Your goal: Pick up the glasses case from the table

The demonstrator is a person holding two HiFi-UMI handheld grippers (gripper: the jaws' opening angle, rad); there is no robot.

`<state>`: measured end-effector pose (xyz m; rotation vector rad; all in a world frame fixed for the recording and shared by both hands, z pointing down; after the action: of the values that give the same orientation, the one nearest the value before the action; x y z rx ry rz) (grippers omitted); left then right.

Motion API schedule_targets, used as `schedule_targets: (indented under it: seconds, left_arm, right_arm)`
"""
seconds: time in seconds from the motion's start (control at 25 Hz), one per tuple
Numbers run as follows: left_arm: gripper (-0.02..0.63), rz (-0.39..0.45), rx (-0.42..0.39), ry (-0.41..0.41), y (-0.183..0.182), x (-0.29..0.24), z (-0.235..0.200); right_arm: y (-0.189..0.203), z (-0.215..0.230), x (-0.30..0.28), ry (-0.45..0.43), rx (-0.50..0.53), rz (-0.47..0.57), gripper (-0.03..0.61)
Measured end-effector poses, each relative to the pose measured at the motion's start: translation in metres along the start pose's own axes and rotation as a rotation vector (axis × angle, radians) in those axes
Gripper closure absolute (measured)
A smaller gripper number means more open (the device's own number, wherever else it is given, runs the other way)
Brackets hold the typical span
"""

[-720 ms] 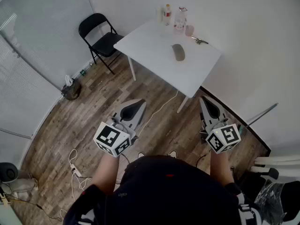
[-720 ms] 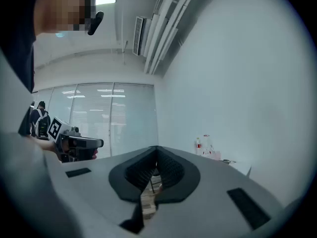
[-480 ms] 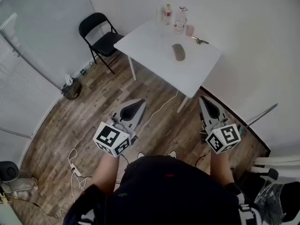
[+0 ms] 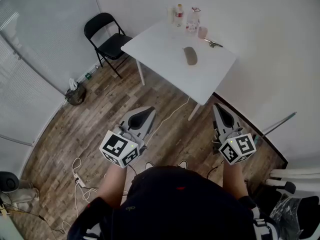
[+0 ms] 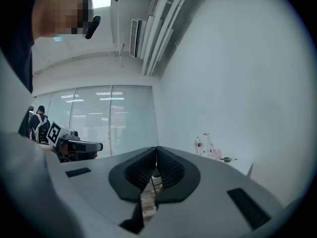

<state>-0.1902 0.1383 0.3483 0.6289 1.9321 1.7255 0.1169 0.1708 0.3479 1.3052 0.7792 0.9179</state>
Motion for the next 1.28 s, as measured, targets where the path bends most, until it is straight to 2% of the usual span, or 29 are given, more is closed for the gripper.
schedule_targets:
  seconds: [0.4,0.68,0.84,1.0,1.16,1.28]
  left_arm:
    - [0.591,-0.023,-0.015,-0.037,0.002,-0.030,0.017]
    - [0.591,-0.003,0.016,-0.057,0.003,-0.063,0.052]
    - [0.591,-0.029,0.005,-0.063,0.005,-0.076,0.074]
    - [0.591,-0.053,-0.006,-0.067,0.011,-0.083,0.071]
    - [0.591,-0.034,-0.016,-0.068,0.007,-0.097,0.066]
    - [0.590,-0.027,-0.015,-0.045,0.003,-0.111,0.057]
  right_arm:
    - [0.011,0.041,0.006,-0.037,-0.038,0.010,0.557]
    - [0.016,0.093,0.041,-0.017,-0.057,0.002,0.557]
    - [0.026,0.120,0.052,-0.021,-0.082,-0.016,0.557]
    - [0.029,0.126,0.046,-0.025,-0.098,-0.009,0.557]
    - [0.033,0.131,0.039,-0.048,-0.091,-0.009,0.557]
    - [0.027,0.139,0.031,-0.028,-0.078,-0.020,0.557]
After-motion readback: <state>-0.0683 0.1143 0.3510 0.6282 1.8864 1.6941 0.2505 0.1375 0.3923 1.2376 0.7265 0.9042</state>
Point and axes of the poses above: the fingertips, and each gripper's own axes: x backward along the fingers, z to its right, y out of its underside, the point moved 9 cm from there along x, backward along the fingers, and after that the axes turned 1 degree about -y, right-handed, at the moved point
